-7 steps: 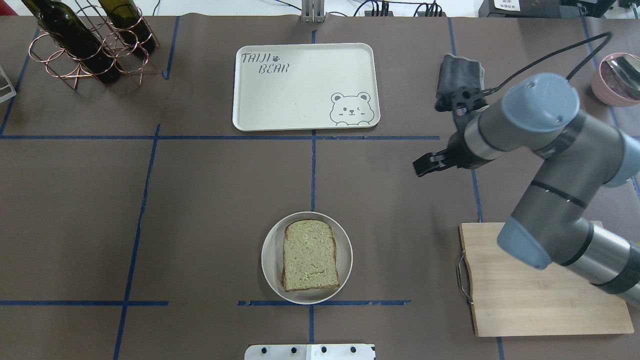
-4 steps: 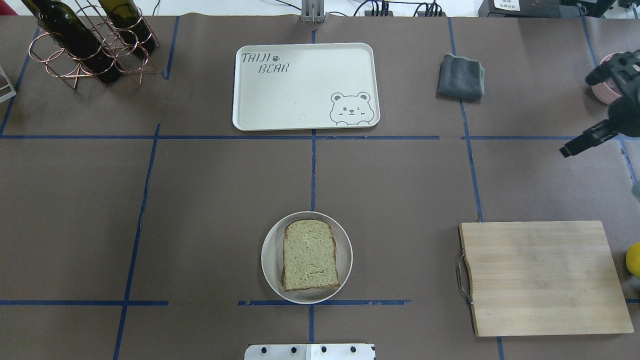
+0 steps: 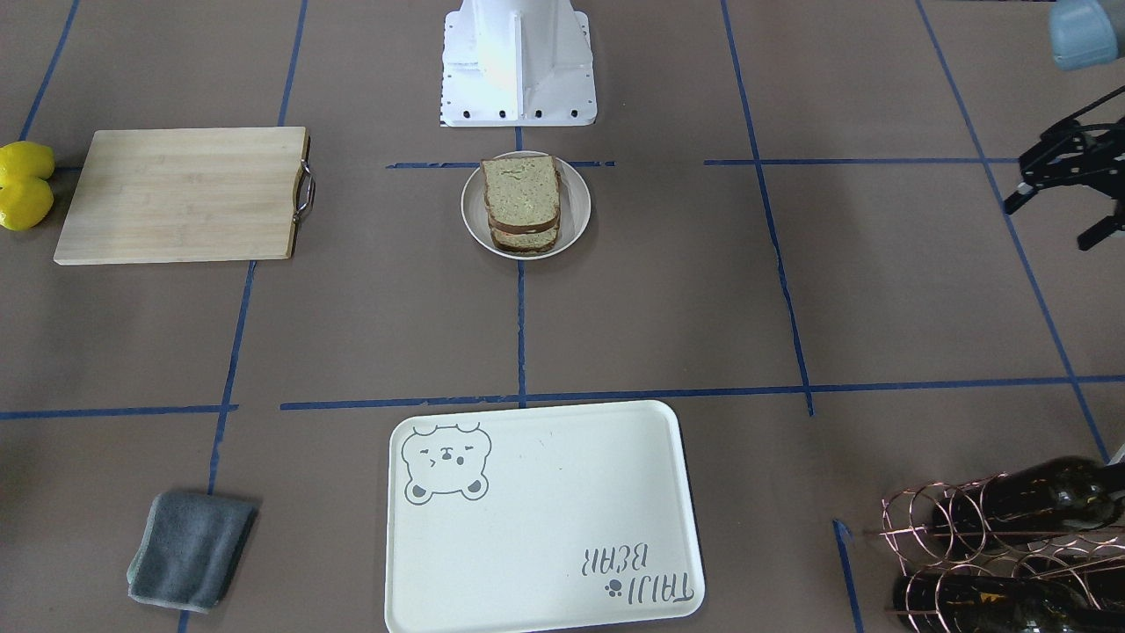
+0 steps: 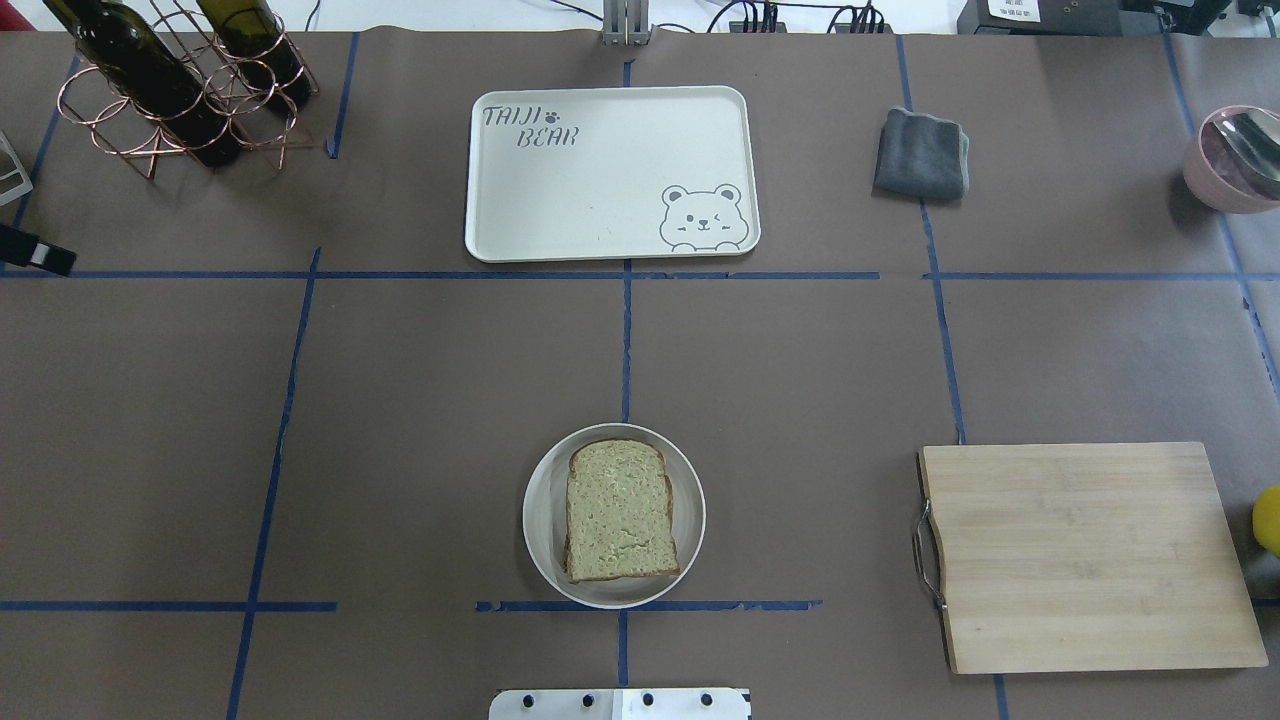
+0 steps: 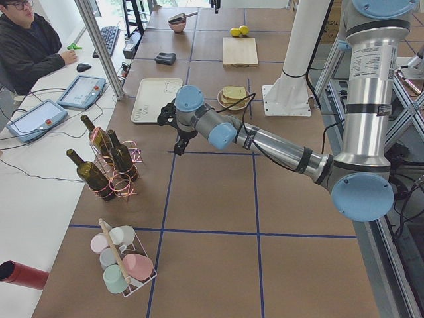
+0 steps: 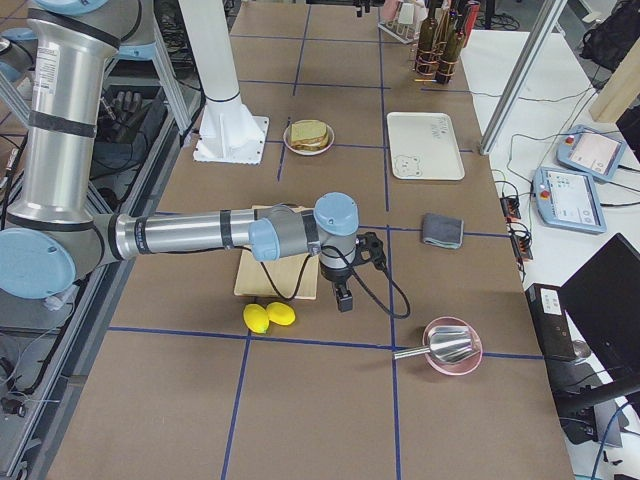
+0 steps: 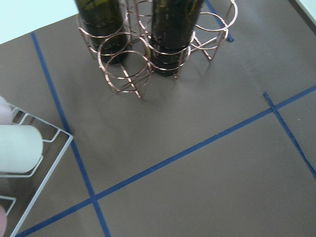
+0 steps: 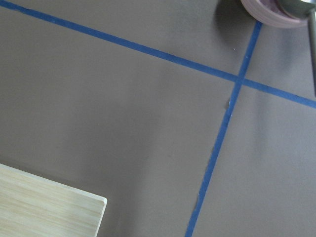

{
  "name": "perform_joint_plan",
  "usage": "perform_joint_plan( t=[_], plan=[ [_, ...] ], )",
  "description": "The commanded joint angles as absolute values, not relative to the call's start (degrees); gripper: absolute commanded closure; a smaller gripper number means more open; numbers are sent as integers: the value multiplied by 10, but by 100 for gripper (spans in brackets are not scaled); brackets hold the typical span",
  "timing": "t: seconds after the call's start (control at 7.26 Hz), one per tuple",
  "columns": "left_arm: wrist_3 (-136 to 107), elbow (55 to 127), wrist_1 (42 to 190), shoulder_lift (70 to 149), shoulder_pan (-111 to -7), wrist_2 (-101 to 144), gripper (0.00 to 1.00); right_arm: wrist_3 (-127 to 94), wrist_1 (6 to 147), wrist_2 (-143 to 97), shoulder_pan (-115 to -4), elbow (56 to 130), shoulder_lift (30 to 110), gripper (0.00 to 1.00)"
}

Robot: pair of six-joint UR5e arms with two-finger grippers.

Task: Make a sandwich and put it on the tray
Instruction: 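Move the left gripper toward the plate rim nearest it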

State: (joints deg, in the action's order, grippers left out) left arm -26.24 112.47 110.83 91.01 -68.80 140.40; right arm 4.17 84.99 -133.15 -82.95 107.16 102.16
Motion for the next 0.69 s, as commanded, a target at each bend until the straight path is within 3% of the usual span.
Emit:
perform_joint_plan(
  t=[0.0, 0.55],
  plan=[
    [-472, 1151, 1171, 935, -575, 1349, 0, 74, 886, -1338, -862, 1073, 1028, 0],
    [-758, 1129, 1172, 1052, -332, 1155, 0, 67, 882, -1338, -862, 1078, 1030, 0]
  ],
)
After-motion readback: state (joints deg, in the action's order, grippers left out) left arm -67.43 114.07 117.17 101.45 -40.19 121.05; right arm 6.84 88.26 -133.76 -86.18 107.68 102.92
